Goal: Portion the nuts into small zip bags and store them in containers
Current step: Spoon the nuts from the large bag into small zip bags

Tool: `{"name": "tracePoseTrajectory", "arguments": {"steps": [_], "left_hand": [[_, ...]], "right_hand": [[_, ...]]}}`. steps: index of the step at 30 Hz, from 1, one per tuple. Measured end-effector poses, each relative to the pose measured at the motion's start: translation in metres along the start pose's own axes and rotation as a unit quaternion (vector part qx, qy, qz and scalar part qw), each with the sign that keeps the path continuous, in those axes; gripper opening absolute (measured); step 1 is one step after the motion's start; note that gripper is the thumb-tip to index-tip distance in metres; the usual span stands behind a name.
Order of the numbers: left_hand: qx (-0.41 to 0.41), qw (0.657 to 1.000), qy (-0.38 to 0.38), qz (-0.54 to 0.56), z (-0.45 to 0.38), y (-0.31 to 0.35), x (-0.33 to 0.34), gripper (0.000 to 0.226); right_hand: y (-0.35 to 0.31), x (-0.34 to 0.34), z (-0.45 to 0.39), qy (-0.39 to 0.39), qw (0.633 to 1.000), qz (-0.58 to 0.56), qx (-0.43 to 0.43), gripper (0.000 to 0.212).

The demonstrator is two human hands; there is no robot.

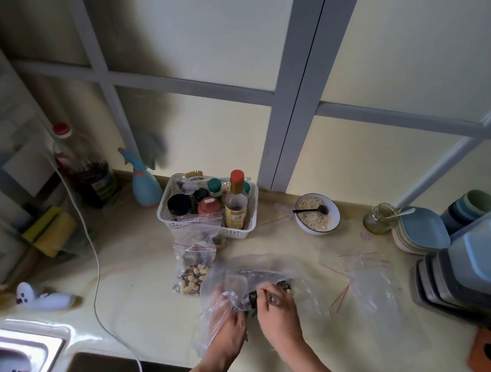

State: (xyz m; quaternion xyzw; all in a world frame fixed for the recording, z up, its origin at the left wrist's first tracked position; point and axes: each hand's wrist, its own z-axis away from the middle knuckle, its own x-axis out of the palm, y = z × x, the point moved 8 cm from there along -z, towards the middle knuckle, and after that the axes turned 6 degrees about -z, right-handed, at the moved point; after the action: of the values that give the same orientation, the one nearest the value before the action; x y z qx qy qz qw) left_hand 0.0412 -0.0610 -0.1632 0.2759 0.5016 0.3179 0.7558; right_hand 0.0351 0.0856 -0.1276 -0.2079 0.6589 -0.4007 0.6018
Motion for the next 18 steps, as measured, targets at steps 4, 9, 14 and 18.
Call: {"name": "tracePoseTrajectory", "arguments": {"steps": [4, 9, 14, 18], "left_hand": [[0.02, 0.999, 0.034, -0.03, 0.002, 0.008, -0.013, 0.024], [0.029, 0.997, 0.05, -0.044, 0.011, 0.008, -0.013, 0.044], [0.053, 0.996, 0.066, -0.04, 0.017, 0.024, -0.022, 0.026], [0.057, 0.996, 0.053, -0.04, 0.008, 0.011, -0.007, 0.027]], "right_hand": [[0.019, 0.012, 0.003, -0.013, 0.986, -0.127, 0.108, 0.022], [0.048, 0.028, 0.015, 0.018, 0.841, -0.429, 0.328, 0.022], [0.045, 0.009, 0.015, 0.033, 0.789, -0.51, 0.341, 0.021], [0.039, -0.023, 0.009, 0.039, 0.863, -0.414, 0.286, 0.026]]}}
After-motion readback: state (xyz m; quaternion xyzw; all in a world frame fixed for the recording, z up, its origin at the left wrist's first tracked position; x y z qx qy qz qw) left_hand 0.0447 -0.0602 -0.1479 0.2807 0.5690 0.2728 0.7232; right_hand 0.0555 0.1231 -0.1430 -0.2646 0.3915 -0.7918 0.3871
